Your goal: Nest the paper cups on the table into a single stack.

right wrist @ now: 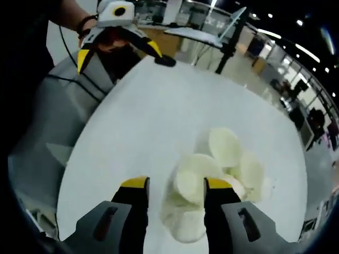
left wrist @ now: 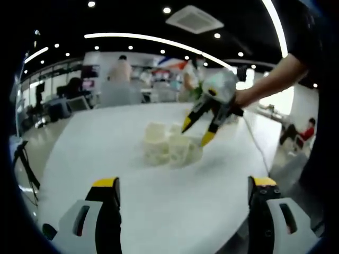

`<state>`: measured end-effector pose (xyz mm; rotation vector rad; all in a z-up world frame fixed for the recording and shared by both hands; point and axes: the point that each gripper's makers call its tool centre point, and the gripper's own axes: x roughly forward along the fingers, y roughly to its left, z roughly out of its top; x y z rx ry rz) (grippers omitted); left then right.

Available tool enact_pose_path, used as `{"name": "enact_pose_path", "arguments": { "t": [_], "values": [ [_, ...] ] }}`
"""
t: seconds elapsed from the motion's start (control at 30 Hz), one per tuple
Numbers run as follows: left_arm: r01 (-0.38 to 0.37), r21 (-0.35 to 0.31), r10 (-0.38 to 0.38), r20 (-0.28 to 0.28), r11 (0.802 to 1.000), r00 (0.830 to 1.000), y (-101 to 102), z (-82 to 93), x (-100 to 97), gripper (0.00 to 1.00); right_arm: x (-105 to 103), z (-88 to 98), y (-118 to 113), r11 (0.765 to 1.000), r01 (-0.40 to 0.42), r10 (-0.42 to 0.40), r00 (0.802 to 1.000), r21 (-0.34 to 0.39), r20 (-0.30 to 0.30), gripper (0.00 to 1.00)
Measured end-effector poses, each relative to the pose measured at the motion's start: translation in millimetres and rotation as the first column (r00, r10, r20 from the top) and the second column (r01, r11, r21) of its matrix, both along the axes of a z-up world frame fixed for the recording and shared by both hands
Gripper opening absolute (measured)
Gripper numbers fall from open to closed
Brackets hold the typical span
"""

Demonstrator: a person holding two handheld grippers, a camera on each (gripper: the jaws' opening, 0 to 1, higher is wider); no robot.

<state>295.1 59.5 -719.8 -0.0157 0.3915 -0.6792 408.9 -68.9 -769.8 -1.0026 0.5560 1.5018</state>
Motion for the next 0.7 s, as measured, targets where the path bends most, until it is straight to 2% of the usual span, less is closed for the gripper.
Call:
{"name": "enact_pose_path", "arguments": {
  "t": [0.27,0.37,0.5,0.7],
  "values": [
    [0.012,0.007,-0.012,-0.007,1.000,1.000,-2.5,-3.1,-1.1,1.00,-0.5,-8.5,3.1,0.998,-0.045,0.045,0.999,-0.032,-0.003,0.22],
    [0.008,0.004,-0.007,-0.010,1.000,1.000,-1.1,-4.0,-1.3,1.00,-3.1,-12.8,-0.1,0.996,-0.061,0.060,0.998,-0.067,-0.030,0.04],
    [0.005,-0.009,-0.005,-0.007,1.000,1.000,-1.1,-2.0,-0.5,1.00,2.9,-13.0,1.7,0.996,-0.059,0.059,0.998,-0.065,-0.009,0.03],
    [0.003,-0.005,-0.004,-0.009,1.000,1.000,-0.5,-3.0,0.6,1.00,6.2,-15.5,3.0,0.996,-0.055,0.053,0.998,-0.069,-0.019,0.03]
  ]
}}
